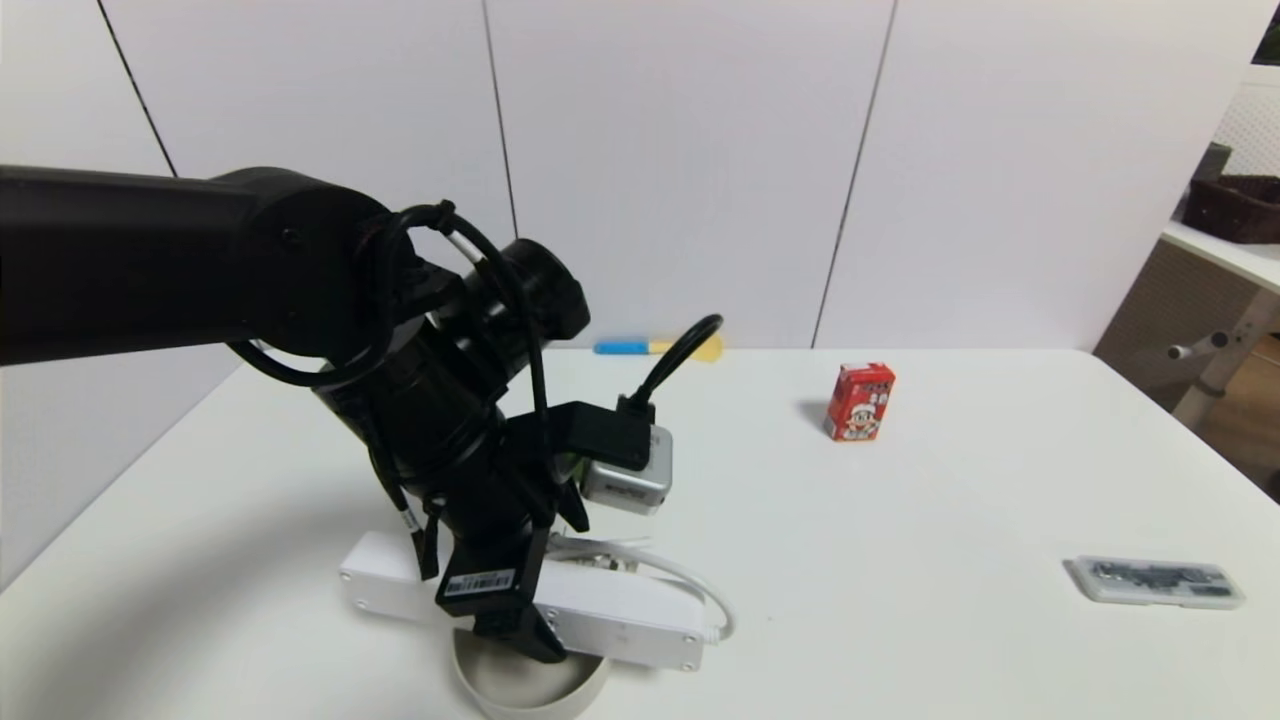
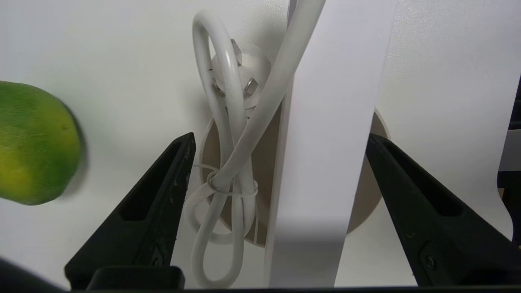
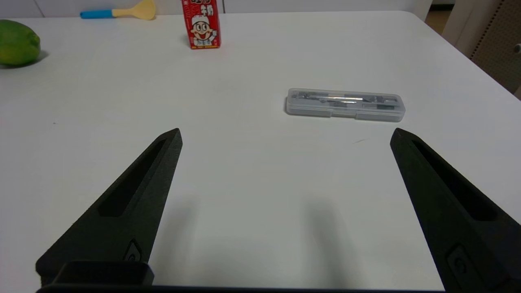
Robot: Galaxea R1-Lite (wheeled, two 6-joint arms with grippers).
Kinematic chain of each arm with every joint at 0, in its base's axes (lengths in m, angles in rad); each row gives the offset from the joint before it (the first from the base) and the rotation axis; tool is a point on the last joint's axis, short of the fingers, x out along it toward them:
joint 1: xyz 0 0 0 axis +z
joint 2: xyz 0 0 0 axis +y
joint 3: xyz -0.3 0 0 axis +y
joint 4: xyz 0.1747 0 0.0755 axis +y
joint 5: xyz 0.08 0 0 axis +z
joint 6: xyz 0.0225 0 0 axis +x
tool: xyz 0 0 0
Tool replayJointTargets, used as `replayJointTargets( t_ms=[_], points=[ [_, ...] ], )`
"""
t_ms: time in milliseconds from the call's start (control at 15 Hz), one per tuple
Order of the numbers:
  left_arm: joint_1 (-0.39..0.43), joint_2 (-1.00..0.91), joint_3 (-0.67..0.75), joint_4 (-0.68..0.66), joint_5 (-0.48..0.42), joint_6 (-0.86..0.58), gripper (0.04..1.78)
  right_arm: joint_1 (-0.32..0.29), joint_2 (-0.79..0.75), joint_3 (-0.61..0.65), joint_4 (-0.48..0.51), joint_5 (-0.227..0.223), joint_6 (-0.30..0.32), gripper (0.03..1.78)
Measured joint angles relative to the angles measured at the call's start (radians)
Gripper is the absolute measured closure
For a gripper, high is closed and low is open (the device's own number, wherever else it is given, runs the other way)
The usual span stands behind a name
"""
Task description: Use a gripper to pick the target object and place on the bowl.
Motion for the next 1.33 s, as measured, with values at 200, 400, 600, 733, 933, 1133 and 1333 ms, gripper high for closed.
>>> replayJointTargets(
  t_ms=[200, 400, 600, 733, 933, 1133, 1333],
  points=[
    [0.000, -0.053, -0.017, 0.003, 0.006, -0.002, 0.25, -0.001, 0.000, 0.000, 0.000, 0.000, 0.000, 0.04],
    [0.005, -0.134, -0.032, 0.009, 0.033, -0.007, 0.20, -0.001, 0.000, 0.000, 0.000, 0.000, 0.000, 0.04],
    [0.043, -0.245, -0.048, 0.008, 0.043, -0.024, 0.18, -0.001, 0.000, 0.000, 0.000, 0.000, 0.000, 0.04],
    [0.119, -0.346, -0.046, 0.006, 0.047, -0.041, 0.16, -0.001, 0.000, 0.000, 0.000, 0.000, 0.000, 0.04],
    [0.344, -0.540, 0.017, 0.001, 0.048, -0.081, 0.15, -0.001, 0.000, 0.000, 0.000, 0.000, 0.000, 0.04],
    [0.537, -0.758, 0.197, -0.035, 0.048, -0.181, 0.14, -0.001, 0.000, 0.000, 0.000, 0.000, 0.001, 0.04],
    [0.683, -0.975, 0.469, -0.197, 0.049, -0.308, 0.13, 0.000, 0.000, 0.000, 0.000, 0.000, 0.000, 0.04]
  ],
)
